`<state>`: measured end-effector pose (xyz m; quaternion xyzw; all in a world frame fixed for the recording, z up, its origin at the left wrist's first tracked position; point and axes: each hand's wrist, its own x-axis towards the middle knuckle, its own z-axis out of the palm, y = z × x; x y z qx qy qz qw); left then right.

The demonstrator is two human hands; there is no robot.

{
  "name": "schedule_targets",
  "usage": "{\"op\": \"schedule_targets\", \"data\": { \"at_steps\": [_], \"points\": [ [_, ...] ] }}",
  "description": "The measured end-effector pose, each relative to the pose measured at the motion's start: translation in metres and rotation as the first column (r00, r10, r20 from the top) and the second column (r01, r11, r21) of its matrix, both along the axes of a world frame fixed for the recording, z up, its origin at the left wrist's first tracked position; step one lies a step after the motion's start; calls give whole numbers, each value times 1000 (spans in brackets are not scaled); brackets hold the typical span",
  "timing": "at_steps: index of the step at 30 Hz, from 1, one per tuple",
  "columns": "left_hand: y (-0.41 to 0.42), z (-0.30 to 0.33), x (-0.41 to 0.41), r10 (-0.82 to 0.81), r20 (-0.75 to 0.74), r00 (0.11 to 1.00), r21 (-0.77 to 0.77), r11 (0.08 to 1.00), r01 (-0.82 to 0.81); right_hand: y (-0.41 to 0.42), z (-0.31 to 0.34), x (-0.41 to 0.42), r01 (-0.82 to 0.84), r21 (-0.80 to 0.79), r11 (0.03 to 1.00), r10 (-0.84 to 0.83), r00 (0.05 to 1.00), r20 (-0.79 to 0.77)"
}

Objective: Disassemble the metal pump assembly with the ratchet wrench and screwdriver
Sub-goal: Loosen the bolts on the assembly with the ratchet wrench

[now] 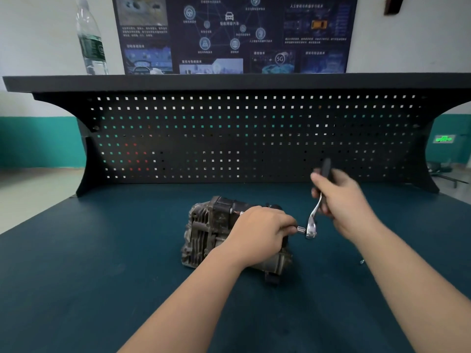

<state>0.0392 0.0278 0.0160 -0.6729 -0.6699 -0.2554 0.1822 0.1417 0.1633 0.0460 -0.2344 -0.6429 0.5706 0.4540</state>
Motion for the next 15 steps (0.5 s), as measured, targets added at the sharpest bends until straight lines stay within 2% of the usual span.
{"op": "schedule_targets", "data": {
  "at_steps": [2, 3, 4, 7, 9, 13, 15],
  "points": [
    [1, 1, 0, 12, 5, 1000, 11, 1000, -12, -2, 5, 6, 5, 170, 985, 2, 999, -38],
    [1, 0, 0, 11, 6, 1000, 12, 1000, -11, -3, 2, 7, 28, 180, 983, -21, 999, -39],
    [1, -1, -1, 8, 7, 1000, 11, 1000, -8, -3, -4, 7, 59, 138, 989, -56, 998, -27],
    [1, -4, -1, 8, 5, 1000, -1, 1000, -8, -6, -26, 4, 43, -209, 977, -37, 999, 34],
    [2, -3, 1, 9, 17, 1000, -2, 1000, -9, -7, -25, 0, 36, -289, 957, -8, 995, 95],
    [0, 4, 3, -55, 146, 988, 91, 995, 42, -7, 1, -9, 89, -146, 985, -68, 987, 142],
    [-2, 4, 1, -91, 147, 985, 159, 985, 68, -7, 9, -11, 122, -54, 991, -113, 982, 154]
  ]
}}
